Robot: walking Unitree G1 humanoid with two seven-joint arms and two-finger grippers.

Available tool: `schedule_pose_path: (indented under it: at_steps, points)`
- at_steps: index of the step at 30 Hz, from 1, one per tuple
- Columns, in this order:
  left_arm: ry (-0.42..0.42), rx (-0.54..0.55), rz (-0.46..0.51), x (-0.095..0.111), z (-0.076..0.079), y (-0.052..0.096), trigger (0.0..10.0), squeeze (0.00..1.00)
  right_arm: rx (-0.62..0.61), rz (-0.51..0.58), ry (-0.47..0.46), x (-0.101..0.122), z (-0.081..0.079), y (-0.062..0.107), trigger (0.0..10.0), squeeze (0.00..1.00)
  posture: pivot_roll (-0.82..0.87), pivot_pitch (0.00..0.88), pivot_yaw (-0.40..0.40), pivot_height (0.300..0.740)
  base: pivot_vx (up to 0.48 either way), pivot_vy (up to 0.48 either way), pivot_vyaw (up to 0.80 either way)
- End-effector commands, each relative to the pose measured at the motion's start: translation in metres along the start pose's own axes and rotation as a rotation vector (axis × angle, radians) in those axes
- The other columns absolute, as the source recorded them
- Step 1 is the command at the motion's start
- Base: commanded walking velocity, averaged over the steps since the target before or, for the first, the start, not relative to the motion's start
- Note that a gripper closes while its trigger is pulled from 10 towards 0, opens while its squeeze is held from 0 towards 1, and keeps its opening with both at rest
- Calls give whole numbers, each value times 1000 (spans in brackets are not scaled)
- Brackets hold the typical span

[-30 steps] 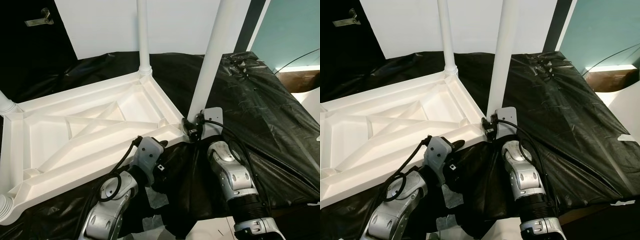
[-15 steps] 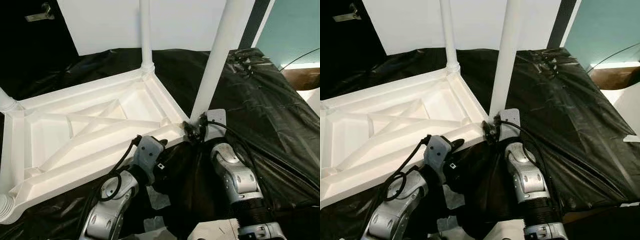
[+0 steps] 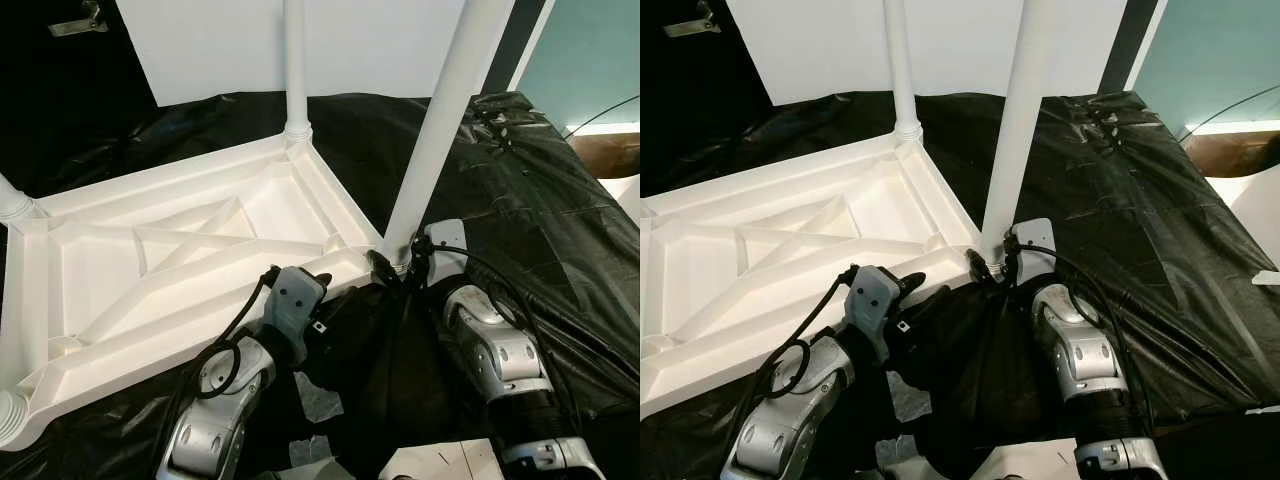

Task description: Building children table

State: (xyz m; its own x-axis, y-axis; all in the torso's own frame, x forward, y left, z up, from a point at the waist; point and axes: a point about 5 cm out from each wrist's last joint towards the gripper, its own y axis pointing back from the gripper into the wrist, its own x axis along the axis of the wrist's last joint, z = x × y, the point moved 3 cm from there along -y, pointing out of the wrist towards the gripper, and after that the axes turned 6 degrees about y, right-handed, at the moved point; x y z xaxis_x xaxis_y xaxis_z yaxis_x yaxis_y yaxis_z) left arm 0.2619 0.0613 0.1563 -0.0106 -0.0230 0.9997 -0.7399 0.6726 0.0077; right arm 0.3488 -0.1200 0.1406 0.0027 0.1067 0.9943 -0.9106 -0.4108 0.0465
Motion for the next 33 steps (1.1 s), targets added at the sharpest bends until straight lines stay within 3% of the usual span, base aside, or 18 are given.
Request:
schedule_pose_path:
  at_steps: [1,14,21,28,29,32,33]
  points:
    - [5,61,3,0,-6,2,10000,0,6,17,3,2,8,0,10000,0,132,78,-35,740,0,0,0]
    - [-19,49,-3,3,-13,2,10000,0,337,3,202,6,16,-6,10000,0,128,56,1,740,0,0,0]
    - [-33,31,-5,5,-14,1,10000,0,432,27,239,17,20,-15,10000,0,167,63,35,740,0,0,0]
    - [-41,51,-9,7,-19,6,10000,0,518,-21,281,10,23,-18,10000,0,185,69,12,740,0,0,0]
    - [-41,57,-11,6,-19,7,10000,0,528,-31,287,8,24,-18,3137,0,192,67,6,740,0,0,0]
    - [-40,63,-13,4,-19,8,10000,0,544,-47,309,6,26,-19,3137,0,195,67,4,740,0,0,0]
    - [-41,63,-12,4,-18,8,10000,0,547,-47,307,6,27,-19,0,0,195,67,4,740,0,0,0]
